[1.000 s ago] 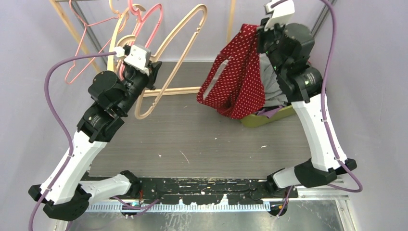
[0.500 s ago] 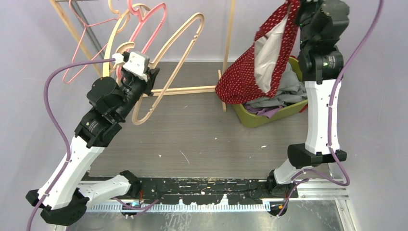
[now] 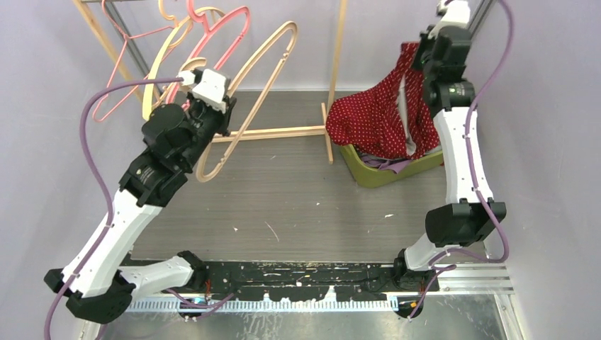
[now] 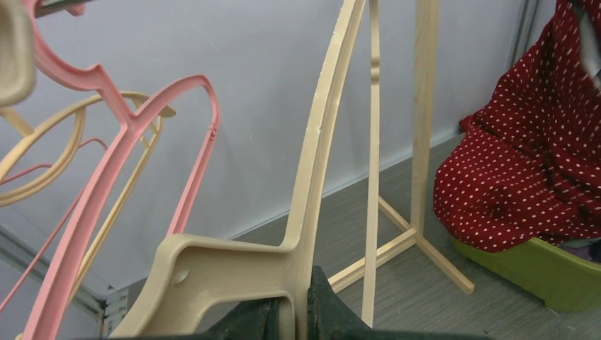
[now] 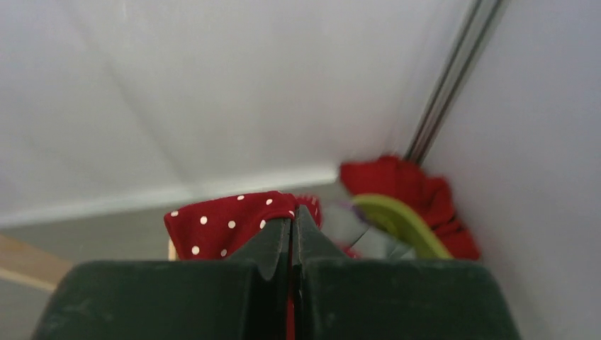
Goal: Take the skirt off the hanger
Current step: Place the skirt in the bin.
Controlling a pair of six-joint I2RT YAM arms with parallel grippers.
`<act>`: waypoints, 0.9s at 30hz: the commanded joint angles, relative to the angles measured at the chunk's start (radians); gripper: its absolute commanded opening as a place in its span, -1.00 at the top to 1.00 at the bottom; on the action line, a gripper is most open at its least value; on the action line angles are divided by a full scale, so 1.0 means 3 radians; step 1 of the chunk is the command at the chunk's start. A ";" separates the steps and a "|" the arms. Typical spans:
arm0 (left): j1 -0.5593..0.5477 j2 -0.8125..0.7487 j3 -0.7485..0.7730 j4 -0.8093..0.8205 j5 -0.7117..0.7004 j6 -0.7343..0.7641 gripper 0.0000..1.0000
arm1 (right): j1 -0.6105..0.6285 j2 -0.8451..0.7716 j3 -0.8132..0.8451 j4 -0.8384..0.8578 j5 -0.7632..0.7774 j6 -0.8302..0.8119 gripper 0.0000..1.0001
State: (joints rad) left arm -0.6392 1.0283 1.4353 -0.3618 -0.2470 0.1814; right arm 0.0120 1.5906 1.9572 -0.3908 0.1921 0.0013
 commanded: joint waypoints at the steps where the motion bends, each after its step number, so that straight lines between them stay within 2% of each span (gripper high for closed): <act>1: 0.0085 0.0283 0.0319 -0.0088 -0.0163 -0.0091 1.00 | 0.0015 -0.0119 -0.0627 0.0204 -0.0394 0.0594 0.98; 9: 0.0783 0.0995 0.0992 -0.0416 0.0591 -0.0625 1.00 | 0.0141 -0.0469 -0.2205 0.0626 -0.0755 0.1462 0.98; 16: 0.0883 0.1642 0.1859 -0.0518 0.1578 -0.0627 1.00 | 0.0317 -0.0513 -0.2983 0.0955 -0.0822 0.1784 0.98; 19: 0.0880 0.1818 0.2107 -0.0336 0.1901 -0.0748 1.00 | 0.0315 -0.0577 -0.3151 0.1108 -0.0786 0.1783 0.98; 27: 0.0883 0.2170 0.2354 -0.0041 0.1696 -0.0888 1.00 | 0.0318 -0.0590 -0.3007 0.1105 -0.0778 0.1643 0.98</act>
State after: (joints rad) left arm -0.3756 1.6512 2.0861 -0.4950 0.2504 -0.0437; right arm 0.1074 1.4544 1.0145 -0.1139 -0.0334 0.4995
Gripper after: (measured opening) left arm 0.104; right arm 0.040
